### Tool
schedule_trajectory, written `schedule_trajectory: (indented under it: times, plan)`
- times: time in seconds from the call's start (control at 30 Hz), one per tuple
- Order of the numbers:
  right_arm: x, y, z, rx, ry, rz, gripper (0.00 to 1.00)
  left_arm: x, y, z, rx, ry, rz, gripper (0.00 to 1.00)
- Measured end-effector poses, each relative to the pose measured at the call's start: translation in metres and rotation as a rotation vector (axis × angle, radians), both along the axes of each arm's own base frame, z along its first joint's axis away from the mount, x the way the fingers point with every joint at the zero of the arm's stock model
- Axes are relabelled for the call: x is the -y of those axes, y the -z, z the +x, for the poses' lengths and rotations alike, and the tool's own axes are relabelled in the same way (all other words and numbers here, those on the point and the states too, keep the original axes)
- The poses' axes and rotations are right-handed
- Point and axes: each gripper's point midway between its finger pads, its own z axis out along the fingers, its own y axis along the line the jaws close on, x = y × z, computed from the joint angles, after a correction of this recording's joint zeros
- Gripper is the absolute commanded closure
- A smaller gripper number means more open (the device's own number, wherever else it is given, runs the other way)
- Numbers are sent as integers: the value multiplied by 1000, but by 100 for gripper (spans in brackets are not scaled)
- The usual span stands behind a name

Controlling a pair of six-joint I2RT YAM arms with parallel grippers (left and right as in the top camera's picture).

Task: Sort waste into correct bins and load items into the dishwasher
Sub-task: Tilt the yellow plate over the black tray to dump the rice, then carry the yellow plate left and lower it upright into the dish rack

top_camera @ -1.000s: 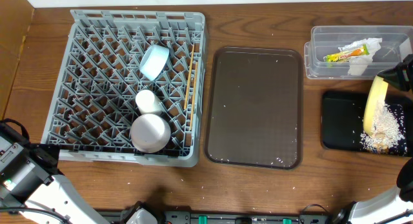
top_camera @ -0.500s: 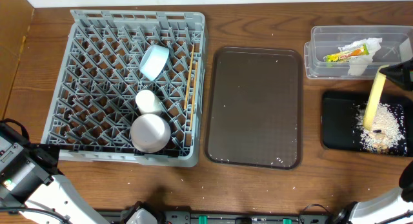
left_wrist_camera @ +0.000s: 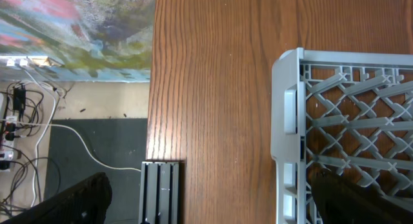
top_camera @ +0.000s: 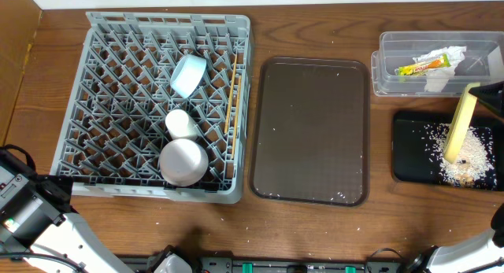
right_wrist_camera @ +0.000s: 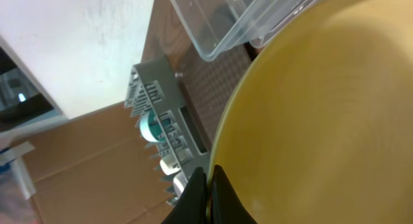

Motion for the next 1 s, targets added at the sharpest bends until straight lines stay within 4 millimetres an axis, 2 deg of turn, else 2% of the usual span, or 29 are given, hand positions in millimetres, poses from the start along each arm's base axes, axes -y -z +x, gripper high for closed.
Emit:
schedule_trajectory:
  times: [0.2, 0.47, 0.8, 0.9, 1.0]
  plan:
    - [6, 10, 2, 49, 21, 39, 99, 0, 0, 0, 0, 0, 0, 0]
    - [-2, -3, 7, 128, 31, 165, 99, 0, 0, 0, 0, 0, 0, 0]
    - [0, -18, 12, 195, 46, 238, 99, 0, 0, 0, 0, 0, 0, 0]
    - [-6, -27, 14, 218, 40, 287, 99, 0, 0, 0, 0, 0, 0, 0]
    - [-22, -36, 19, 247, -2, 332, 99, 0, 0, 0, 0, 0, 0, 0]
